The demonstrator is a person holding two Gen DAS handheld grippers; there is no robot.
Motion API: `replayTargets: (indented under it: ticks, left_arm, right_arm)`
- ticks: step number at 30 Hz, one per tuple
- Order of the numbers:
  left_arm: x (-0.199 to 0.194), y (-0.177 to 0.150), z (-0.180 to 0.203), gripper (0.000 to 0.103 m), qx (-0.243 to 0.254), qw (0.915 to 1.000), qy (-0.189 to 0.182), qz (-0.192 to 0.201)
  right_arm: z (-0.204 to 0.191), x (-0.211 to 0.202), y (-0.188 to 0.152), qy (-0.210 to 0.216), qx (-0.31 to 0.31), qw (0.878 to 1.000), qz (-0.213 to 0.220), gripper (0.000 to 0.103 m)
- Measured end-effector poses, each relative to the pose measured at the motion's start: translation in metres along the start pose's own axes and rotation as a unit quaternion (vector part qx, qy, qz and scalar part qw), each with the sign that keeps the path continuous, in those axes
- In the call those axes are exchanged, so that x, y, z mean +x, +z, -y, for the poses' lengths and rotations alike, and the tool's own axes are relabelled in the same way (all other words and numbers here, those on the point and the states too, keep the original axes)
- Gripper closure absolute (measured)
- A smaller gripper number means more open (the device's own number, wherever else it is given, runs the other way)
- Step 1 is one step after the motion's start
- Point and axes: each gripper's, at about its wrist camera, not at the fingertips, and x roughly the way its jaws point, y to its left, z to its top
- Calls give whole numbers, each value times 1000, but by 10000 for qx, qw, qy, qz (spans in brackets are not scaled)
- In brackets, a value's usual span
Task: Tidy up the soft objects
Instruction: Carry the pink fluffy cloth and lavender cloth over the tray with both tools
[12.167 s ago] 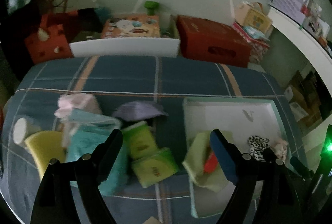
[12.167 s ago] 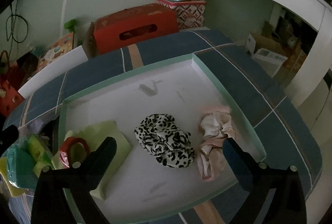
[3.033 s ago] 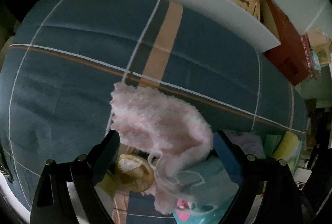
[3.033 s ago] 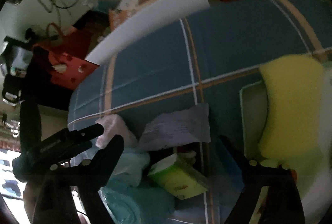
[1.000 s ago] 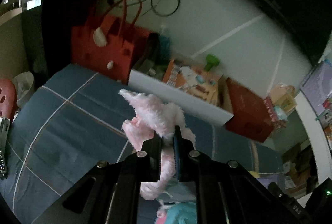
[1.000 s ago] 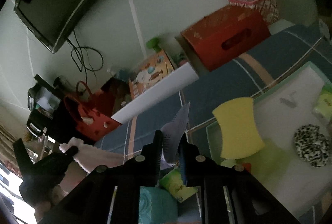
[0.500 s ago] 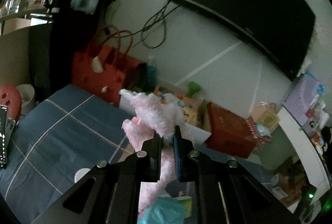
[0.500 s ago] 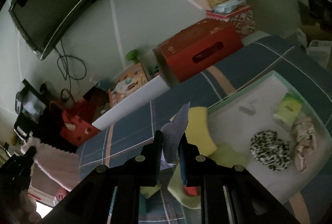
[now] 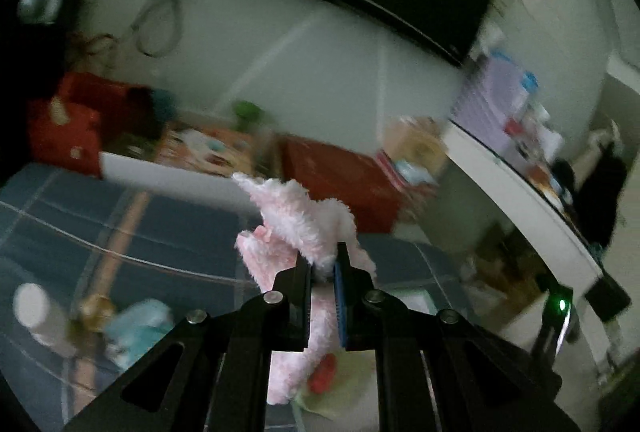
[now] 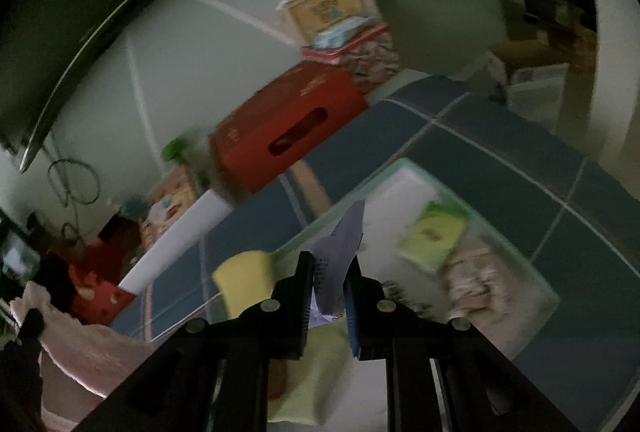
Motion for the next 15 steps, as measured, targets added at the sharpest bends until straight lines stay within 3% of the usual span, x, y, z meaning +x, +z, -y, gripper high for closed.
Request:
replayTargets:
  ticks: [6, 15]
  left_arm:
    - [37, -22, 42, 93, 256, 9969, -536, -520]
    - [93, -53, 56, 93, 359, 9906, -638, -1153]
  right_arm:
    - [29, -1, 9, -150, 216, 9997, 23, 87]
    - [35, 24, 5, 243, 319, 9990, -216, 87]
